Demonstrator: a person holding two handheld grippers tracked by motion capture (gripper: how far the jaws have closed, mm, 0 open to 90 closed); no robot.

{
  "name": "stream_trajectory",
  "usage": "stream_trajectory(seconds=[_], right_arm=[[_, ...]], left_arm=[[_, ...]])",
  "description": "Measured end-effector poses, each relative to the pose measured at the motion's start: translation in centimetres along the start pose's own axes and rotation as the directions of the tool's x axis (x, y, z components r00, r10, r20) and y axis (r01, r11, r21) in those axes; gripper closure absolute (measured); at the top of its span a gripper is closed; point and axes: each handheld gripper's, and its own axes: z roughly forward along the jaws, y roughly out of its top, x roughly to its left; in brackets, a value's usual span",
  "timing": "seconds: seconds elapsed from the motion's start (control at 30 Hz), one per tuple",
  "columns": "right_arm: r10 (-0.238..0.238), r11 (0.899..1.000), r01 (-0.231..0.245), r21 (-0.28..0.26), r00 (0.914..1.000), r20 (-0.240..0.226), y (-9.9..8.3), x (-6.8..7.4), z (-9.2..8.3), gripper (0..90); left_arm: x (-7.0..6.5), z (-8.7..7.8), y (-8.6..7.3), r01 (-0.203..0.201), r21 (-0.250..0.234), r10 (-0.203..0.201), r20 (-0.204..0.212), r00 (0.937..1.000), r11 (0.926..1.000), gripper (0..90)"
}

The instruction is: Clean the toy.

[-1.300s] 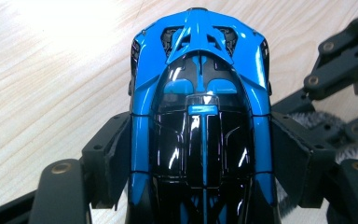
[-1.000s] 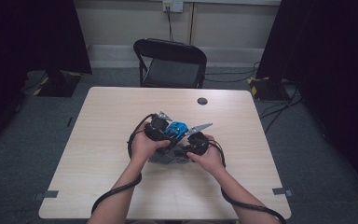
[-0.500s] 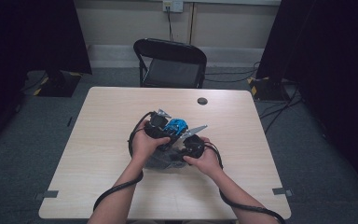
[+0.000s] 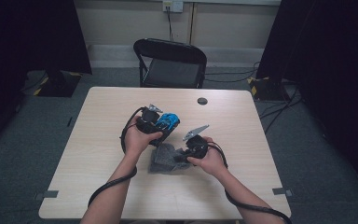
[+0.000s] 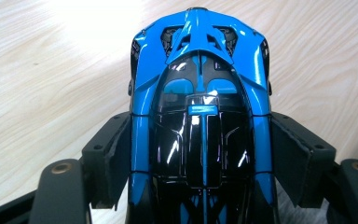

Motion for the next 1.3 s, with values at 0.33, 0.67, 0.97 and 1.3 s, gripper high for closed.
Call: stream_trajectory(seconds=[0.33, 0.67, 0.97, 1.3], right_arm=[[0.054, 0.998, -0.051, -0.042, 0.9961, 0.070, -0.7, -2.1, -3.0, 76.5], [0.100, 0.993, -0.091, -0.082, 0.9880, 0.118, -1.3, -3.9, -4.8, 76.5], [0.134, 0.988, -0.121, -0.099, 0.9819, 0.134, -1.9, -4.9, -5.7, 76.4], [0.166, 0.982, -0.148, -0.114, 0.9723, 0.165, -2.9, -6.1, -6.4, 76.4]], left_arm=[[1.2, -0.8, -1.1, 0.003, 0.015, -0.002, -0.011, 0.9999, 0.9999, 28.2], [2.2, -1.4, -2.3, 0.018, 0.032, -0.018, -0.023, 0.9996, 0.9993, 28.2], [2.8, -1.7, -3.2, 0.026, 0.047, -0.024, -0.034, 0.9991, 0.9986, 28.2], [3.3, -1.8, -4.3, 0.039, 0.066, -0.037, -0.039, 0.9986, 0.9971, 28.2]])
